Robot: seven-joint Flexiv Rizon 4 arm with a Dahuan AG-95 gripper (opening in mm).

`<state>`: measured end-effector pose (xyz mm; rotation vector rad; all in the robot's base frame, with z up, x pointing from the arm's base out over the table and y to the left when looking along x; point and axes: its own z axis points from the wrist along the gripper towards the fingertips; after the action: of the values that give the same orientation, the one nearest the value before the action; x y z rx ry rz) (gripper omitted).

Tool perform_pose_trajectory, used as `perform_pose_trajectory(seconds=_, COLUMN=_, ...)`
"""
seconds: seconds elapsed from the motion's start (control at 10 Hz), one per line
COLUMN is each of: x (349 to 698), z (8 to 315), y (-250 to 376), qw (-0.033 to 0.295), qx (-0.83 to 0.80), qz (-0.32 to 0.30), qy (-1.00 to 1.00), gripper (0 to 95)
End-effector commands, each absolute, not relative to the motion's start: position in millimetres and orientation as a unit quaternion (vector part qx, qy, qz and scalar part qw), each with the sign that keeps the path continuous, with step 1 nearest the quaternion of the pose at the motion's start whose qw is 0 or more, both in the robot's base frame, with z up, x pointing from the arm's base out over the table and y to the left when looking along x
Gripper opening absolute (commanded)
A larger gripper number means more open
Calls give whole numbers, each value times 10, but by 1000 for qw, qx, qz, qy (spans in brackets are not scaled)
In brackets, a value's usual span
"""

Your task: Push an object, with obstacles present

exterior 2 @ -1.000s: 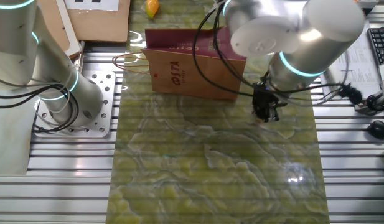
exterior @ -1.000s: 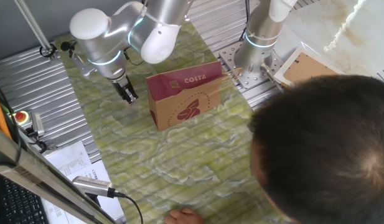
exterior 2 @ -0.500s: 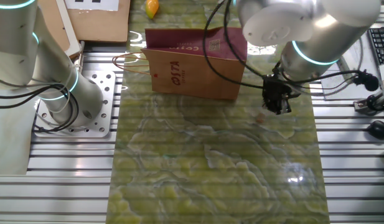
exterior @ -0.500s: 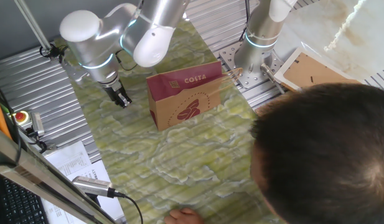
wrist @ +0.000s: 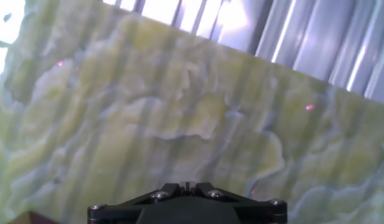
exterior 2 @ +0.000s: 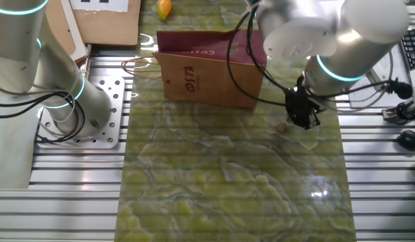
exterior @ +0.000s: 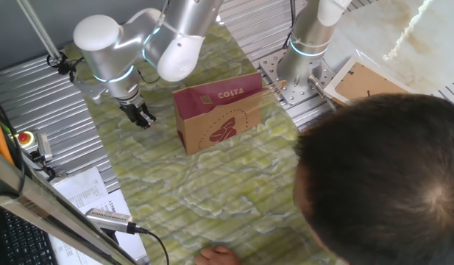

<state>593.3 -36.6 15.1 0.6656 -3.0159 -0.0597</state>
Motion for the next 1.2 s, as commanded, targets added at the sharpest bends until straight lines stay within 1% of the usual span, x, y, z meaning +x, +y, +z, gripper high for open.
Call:
perform_pose_trajectory(seconds=0.1, x=5930, z=104, y=-385, qw=22, qx=216, qz=-32, qy=-976, gripper=0)
perform_pose_trajectory(seconds=0.4, x=5909, z=91, y=-400, qw=25, qx=220, qz=-32, qy=-975, gripper=0)
perform_pose_trajectory(seconds=0.7, x=5798, z=52, y=-459, qw=23, qx=227, qz=-36, qy=-973, gripper=0)
perform_pose_trajectory(seconds=0.9, x=5751, z=126, y=-480, qw=24, qx=227, qz=-39, qy=-973, gripper=0)
perform_pose_trajectory(seconds=1.2, x=5741, z=141, y=-483, qw=21, qx=226, qz=-42, qy=-973, gripper=0)
